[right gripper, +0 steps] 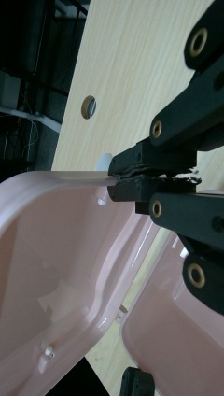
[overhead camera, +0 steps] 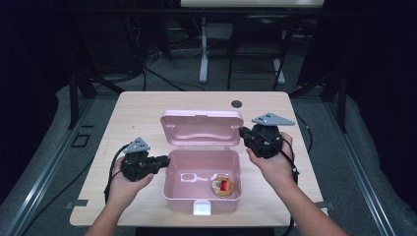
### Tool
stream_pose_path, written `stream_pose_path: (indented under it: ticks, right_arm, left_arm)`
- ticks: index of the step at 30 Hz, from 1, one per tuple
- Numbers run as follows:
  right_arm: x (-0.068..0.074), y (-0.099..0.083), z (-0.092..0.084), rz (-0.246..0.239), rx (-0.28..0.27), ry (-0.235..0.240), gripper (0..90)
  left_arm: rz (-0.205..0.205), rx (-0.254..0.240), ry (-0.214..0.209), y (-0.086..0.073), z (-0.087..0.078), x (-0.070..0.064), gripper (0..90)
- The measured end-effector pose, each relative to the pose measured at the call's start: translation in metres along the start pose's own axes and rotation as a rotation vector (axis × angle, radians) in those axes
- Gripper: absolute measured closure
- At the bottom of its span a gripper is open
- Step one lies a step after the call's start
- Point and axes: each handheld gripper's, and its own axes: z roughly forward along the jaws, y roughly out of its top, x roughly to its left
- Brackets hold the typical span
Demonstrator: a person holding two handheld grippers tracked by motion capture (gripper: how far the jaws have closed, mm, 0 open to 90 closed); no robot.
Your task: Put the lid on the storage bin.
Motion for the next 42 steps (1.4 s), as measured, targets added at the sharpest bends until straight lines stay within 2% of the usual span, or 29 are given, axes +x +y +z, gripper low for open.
stream_pose_path:
  ticks: [26, 42]
  right_arm:
    - [0.004, -0.012, -0.013, -0.001, -0.005, 0.024, 85.6]
    - [0.004, -0.016, -0.016, 0.0, -0.008, 0.035, 85.2]
  left_arm:
    - [-0.001, 0.003, 0.011, 0.0, 0.0, -0.002, 79.4]
    - [0.021, -0.001, 0.008, 0.005, -0.003, -0.006, 76.4]
